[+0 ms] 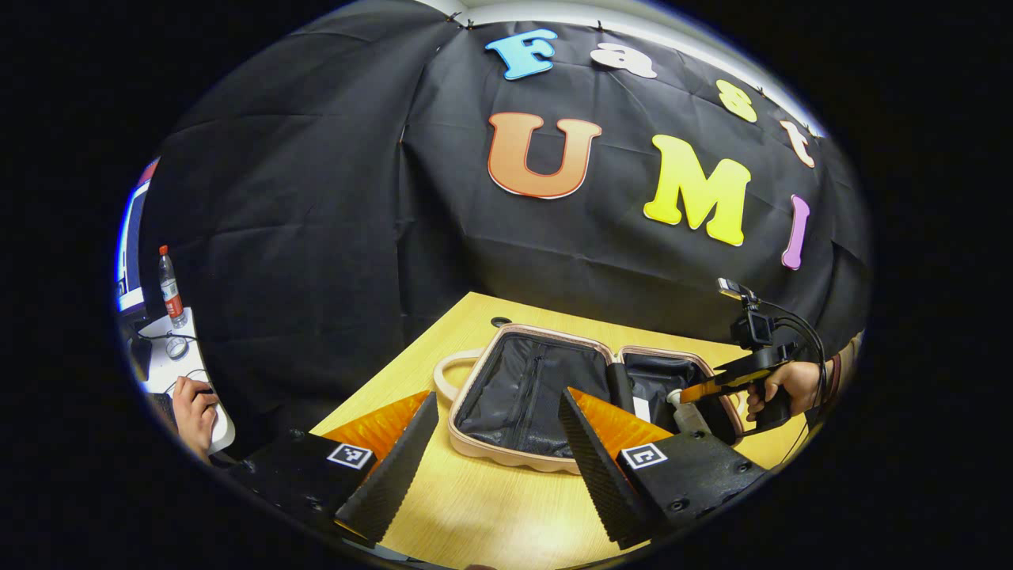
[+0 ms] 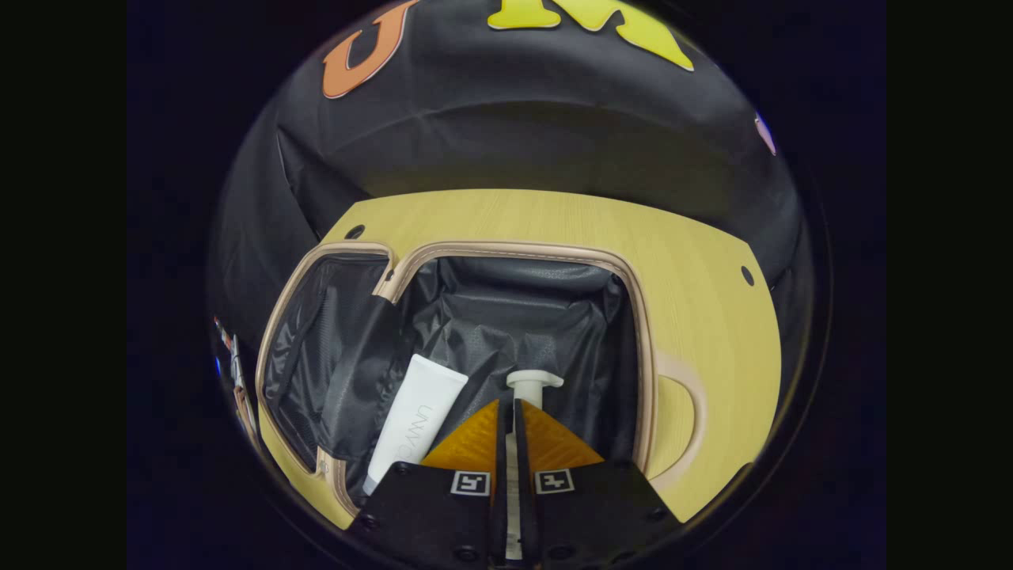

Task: First open the suitcase, pack the skin care products into it, and then close the suitcase.

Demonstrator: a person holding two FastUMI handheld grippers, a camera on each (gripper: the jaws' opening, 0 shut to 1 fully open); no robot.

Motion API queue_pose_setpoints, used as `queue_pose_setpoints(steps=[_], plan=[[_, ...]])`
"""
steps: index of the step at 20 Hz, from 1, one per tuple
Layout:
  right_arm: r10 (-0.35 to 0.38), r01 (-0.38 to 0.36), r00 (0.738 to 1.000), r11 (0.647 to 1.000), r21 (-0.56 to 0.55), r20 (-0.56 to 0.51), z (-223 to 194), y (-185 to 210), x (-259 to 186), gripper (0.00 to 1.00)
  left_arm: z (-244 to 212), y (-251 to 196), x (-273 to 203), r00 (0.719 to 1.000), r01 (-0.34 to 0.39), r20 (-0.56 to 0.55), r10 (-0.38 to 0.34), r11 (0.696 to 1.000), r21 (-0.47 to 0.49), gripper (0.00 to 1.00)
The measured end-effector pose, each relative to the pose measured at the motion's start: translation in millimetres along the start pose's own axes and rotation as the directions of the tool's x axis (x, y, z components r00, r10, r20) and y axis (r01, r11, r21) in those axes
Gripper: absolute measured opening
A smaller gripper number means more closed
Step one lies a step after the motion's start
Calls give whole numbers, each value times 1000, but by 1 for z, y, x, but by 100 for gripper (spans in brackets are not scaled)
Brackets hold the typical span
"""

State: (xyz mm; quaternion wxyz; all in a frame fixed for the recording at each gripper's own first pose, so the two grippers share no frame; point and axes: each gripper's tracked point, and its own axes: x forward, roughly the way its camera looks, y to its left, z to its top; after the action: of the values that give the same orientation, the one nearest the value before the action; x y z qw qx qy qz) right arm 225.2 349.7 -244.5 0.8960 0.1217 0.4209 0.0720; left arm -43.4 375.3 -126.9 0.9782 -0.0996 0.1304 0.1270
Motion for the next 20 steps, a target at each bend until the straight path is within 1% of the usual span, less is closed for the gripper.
queue_pose_setpoints(steps=[1, 2, 4, 5, 6, 7, 8, 9, 10, 12, 13, 14, 15, 16, 17, 18, 19, 20], plan=[[16, -16, 1000, 1000, 12, 15, 3, 2, -8, 0, 1, 3, 5, 1000, 3, 1, -3, 1000, -11, 98], [41, -41, 999, 999, 17, 32, 7, 5, -19, 0, 1, 9, 14, 1000, 15, -6, -15, 999, -30, 98], [88, -88, 994, 996, 3, 69, 9, 7, -44, 24, 1, 21, 35, 999, 21, -23, -23, 996, -84, 98], [114, -113, 989, 994, -12, 94, 12, 8, -60, 41, 2, 26, 45, 999, 27, -29, -31, 992, -119, 98], [137, -134, 983, 991, -28, 124, 14, 7, -76, 45, 6, 32, 57, 999, 30, -27, -35, 986, -162, 98], [158, -152, 975, 987, -45, 157, 16, 4, -95, 55, 7, 40, 68, 999, 32, -23, -38, 976, -216, 98], [179, -170, 966, 983, -64, 188, 17, 2, -114, 63, 4, 45, 80, 998, 44, -27, -54, 957, -287, 98], [175, -161, 960, 984, -83, 219, 16, -6, -131, 71, 5, 50, 94, 997, 58, -25, -73, 925, -376, 98], [168, -147, 954, 984, -100, 250, 16, -15, -147, 75, 0, 53, 109, 996, 66, -29, -89, 887, -458, 98], [160, -131, 947, 984, -120, 280, 6, -28, -175, 76, -9, 70, 131, 994, 55, -48, -101, 815, -576, 98], [152, -122, 945, 985, -120, 289, 2, -36, -187, 80, -20, 79, 139, 993, 38, -66, -100, 785, -618, 98], [150, -121, 943, 986, -113, 296, -2, -43, -200, 81, -31, 89, 149, 993, 9, -86, -86, 757, -654, 99], [141, -117, 942, 988, -96, 305, -6, -51, -212, 81, -41, 95, 160, 990, -5, -104, -93, 719, -695, 98], [133, -115, 941, 990, -76, 311, -10, -59, -223, 77, -49, 97, 170, 986, -8, -115, -117, 668, -744, 98], [123, -111, 941, 992, -55, 315, -15, -69, -233, 77, -55, 99, 177, 983, -17, -128, -132, 625, -780, 97], [104, -98, 943, 995, -35, 316, -20, -79, -242, 80, -59, 99, 185, 980, -26, -135, -143, 589, -808, 97], [91, -89, 945, 996, -19, 315, -26, -88, -248, 77, -65, 96, 188, 976, -27, -145, -163, 569, -822, 96], [73, -74, 947, 997, -8, 312, -33, -97, -253, 77, -73, 95, 192, 972, -37, -160, -172, 562, -826, 96]])
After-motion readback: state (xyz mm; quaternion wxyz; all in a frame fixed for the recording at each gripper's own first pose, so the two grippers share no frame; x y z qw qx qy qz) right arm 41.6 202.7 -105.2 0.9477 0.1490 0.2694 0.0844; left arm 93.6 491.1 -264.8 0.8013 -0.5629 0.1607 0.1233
